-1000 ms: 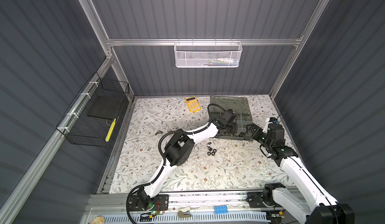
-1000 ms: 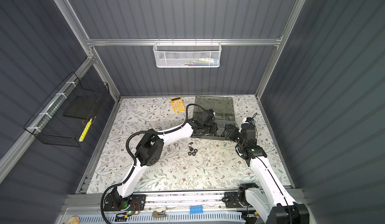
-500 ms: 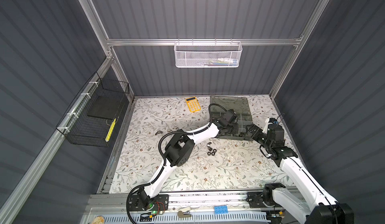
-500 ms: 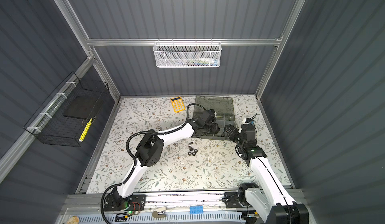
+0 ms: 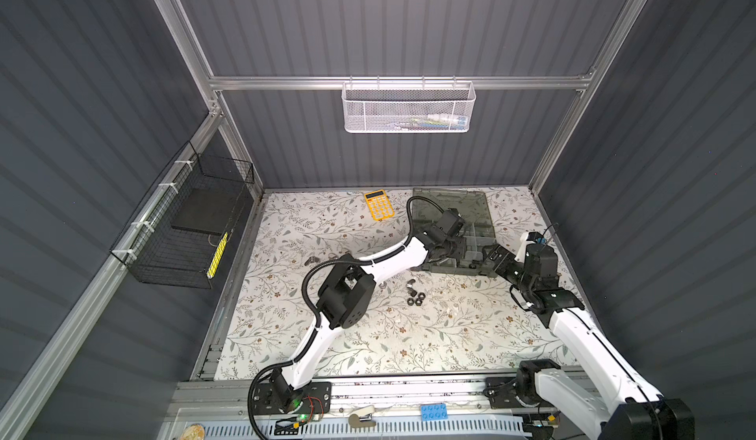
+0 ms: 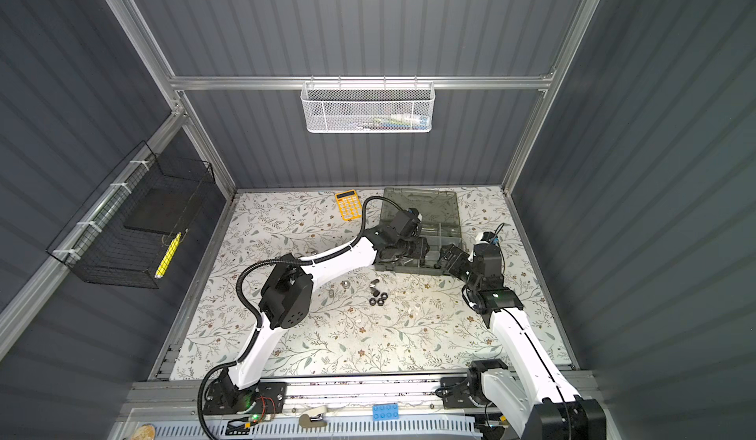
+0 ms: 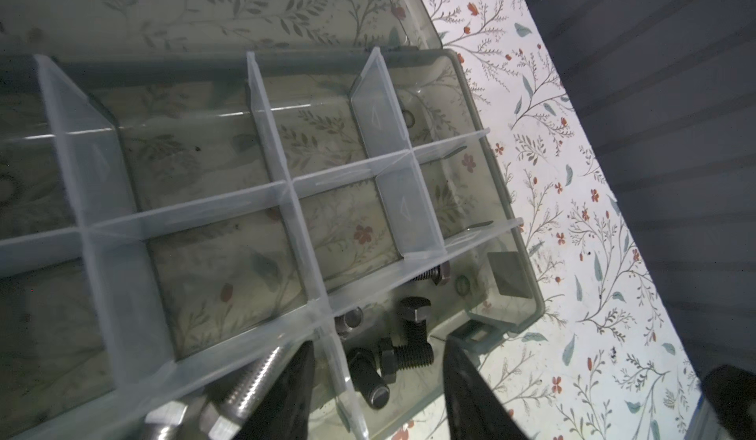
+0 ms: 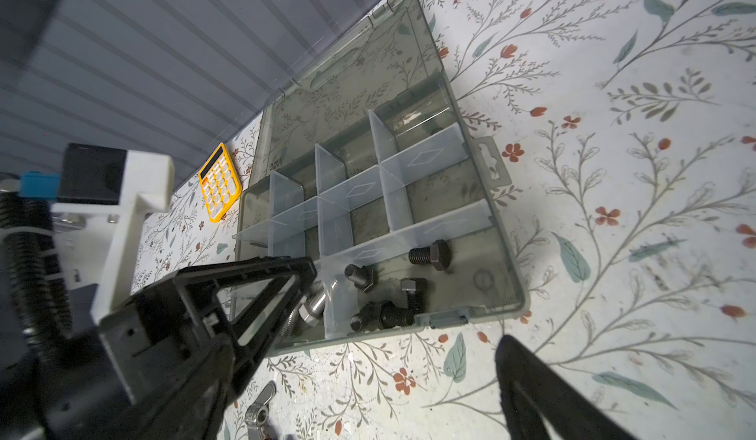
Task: Sort the screws and nuts into containers
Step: 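Raise the left gripper over the nut pile while the right gripper draws back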
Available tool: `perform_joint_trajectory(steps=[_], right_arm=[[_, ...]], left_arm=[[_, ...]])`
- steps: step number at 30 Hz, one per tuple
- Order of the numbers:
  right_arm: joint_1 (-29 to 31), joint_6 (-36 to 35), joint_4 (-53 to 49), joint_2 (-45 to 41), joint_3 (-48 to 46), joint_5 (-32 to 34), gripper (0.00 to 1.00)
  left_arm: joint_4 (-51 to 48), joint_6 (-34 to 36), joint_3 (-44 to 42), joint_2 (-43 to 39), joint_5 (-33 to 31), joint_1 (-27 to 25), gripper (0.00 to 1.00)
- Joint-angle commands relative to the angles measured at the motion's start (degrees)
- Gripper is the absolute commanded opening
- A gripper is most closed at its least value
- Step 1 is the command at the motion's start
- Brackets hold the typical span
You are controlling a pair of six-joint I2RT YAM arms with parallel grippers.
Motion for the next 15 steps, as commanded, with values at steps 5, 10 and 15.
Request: perform_joint_trajectory(steps=[5,10,15], right_arm=[[-0.3,0.0,1.3,0.6,-0.7,-1.6,0.99],[0.5,-0.6,1.4,1.0,-0.4,-1.7,0.99],[3.1,-2.2,0.7,2.4,0.8,-0.3,0.99]], left_arm=[[-1.1,1.8,-4.6,-8.4,-1.7,2.1,0.57],[0.4,2.0,-12.1,-14.7,-2.5,3.8,0.64],[3.1,0.9,-21.8,-21.7,-2.4,6.7,0.72]])
